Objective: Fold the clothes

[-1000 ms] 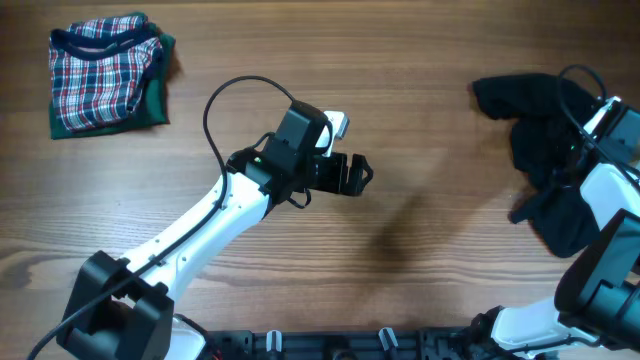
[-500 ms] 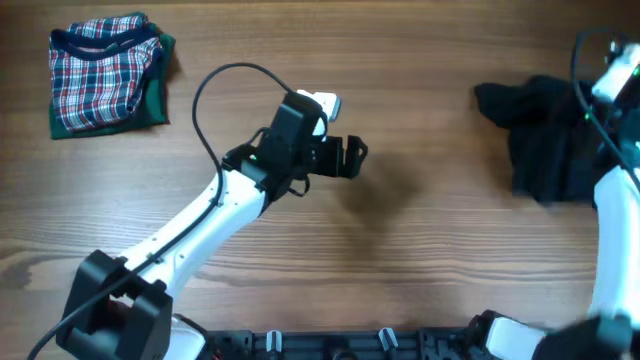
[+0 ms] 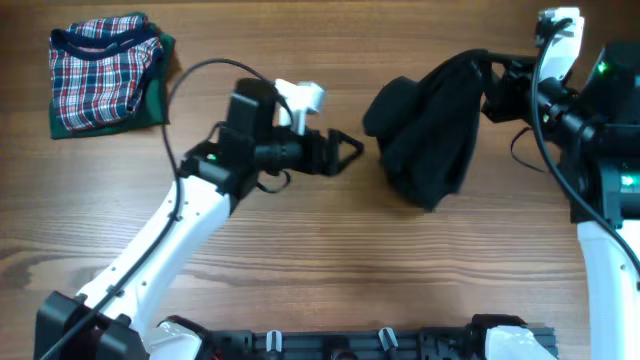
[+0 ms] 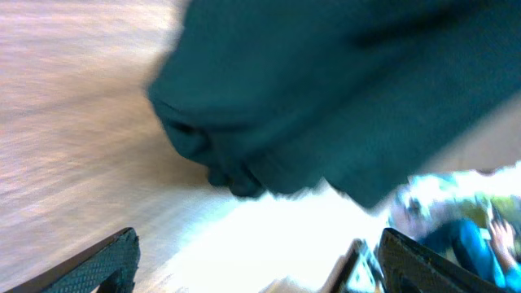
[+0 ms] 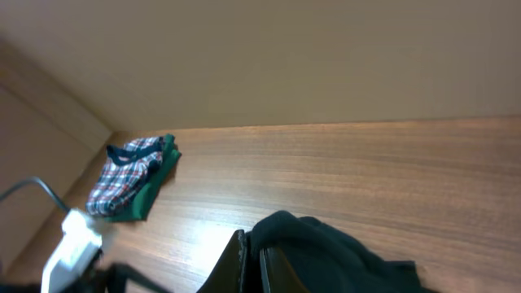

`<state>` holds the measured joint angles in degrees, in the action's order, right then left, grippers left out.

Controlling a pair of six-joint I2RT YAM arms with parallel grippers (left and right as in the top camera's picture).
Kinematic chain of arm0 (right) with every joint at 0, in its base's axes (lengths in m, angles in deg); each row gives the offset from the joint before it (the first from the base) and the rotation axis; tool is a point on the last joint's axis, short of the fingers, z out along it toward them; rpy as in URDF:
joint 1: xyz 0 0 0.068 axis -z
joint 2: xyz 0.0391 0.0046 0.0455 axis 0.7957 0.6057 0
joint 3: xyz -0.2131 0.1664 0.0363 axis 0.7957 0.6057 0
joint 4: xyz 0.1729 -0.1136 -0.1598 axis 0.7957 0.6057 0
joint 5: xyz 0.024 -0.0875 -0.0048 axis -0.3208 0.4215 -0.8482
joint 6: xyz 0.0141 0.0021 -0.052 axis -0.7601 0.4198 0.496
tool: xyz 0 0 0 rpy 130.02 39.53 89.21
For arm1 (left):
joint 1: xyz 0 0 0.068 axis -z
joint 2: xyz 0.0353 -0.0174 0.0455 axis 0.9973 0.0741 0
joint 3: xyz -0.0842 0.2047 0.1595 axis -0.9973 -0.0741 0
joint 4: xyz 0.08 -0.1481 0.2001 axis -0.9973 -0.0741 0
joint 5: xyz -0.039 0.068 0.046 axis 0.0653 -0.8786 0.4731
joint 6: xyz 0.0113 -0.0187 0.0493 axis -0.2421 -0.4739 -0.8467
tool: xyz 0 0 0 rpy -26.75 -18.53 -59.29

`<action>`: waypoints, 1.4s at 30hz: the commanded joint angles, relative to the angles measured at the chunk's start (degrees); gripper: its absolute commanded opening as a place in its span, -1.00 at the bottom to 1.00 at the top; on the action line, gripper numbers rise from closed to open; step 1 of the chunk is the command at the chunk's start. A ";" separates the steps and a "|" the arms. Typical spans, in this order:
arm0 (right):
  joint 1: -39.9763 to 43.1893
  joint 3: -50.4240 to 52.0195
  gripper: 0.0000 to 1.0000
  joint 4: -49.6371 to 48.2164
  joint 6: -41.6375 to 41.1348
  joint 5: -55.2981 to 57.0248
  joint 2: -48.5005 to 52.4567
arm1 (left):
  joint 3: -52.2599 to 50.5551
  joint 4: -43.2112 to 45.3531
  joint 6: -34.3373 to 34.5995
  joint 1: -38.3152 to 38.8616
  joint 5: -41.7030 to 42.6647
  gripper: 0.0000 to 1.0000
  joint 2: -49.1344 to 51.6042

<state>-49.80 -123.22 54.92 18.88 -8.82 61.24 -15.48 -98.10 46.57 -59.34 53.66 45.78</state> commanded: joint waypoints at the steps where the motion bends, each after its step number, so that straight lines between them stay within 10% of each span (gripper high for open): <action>1: -0.35 -1.40 -0.92 -1.49 -4.00 -0.48 1.29 | 0.70 0.92 -4.09 7.04 1.38 0.84 -0.87; 13: -0.72 -1.40 -0.91 -1.81 -3.69 -8.68 1.73 | 0.68 11.72 -1.60 21.73 -40.35 0.97 1.57; 21: -0.72 -1.40 -0.92 -1.84 -3.32 -10.80 1.36 | 0.68 22.05 1.36 21.75 -43.65 0.99 8.85; 23: -0.72 -1.40 -0.92 -1.84 -3.28 -10.75 1.36 | 0.68 23.65 4.46 21.75 -43.41 0.69 10.03; 24: -0.72 -1.40 -0.92 -1.86 -2.51 -10.69 1.36 | 0.68 24.13 5.38 21.86 -42.95 -0.04 10.12; 26: -0.72 -1.40 -0.91 -1.84 -2.01 -10.51 1.38 | 0.70 24.33 5.73 21.99 -42.10 -0.46 10.12; 32: -0.72 -1.40 -0.92 -1.75 -2.05 -10.56 1.42 | 0.68 27.39 5.73 22.23 -37.86 -0.44 10.12; 33: -0.72 -1.40 -0.92 -1.68 -2.05 -10.56 1.42 | 0.70 27.63 5.75 22.23 -37.86 -0.92 10.12; 42: -0.72 -1.40 -0.92 -1.40 -1.99 -10.56 1.42 | 0.70 25.62 5.70 22.03 -36.52 -0.92 5.92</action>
<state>-50.18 -123.22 53.85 15.62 -17.63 62.90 -15.48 -71.09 52.14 -37.37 16.63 54.63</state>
